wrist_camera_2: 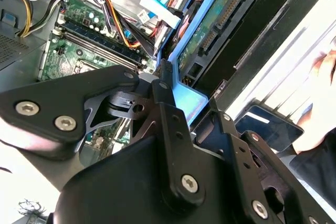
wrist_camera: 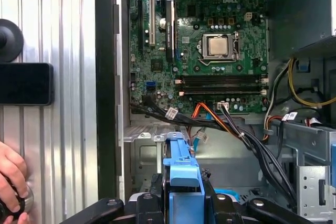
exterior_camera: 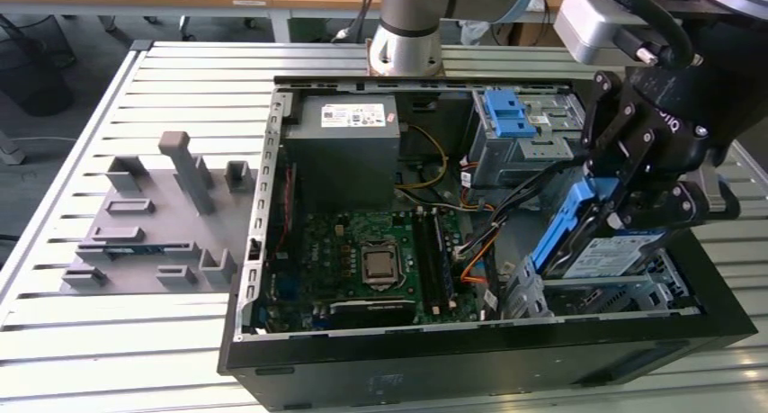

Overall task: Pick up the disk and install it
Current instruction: 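Insert the disk into the insertion slot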

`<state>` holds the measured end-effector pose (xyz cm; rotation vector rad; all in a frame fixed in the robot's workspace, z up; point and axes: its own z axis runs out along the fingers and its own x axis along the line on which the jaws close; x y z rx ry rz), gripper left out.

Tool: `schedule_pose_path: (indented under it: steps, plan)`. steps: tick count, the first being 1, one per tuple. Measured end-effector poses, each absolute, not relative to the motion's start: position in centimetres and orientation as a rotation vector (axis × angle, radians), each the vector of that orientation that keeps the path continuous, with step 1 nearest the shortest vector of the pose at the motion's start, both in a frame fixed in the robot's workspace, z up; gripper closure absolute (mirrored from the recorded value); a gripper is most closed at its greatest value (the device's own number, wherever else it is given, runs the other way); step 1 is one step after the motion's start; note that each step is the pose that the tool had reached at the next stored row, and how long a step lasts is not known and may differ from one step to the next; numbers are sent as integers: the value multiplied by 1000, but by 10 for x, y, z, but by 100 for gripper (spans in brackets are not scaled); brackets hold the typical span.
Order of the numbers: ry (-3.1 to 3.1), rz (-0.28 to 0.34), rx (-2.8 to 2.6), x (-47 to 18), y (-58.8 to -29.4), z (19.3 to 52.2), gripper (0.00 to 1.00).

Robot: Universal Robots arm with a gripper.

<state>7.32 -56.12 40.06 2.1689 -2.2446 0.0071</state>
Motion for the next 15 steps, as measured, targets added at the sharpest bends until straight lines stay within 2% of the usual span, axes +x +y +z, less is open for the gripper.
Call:
schedule_pose_path:
  steps: [15]
  plan:
    - [-2243,3,2167,73,-561,391,63]
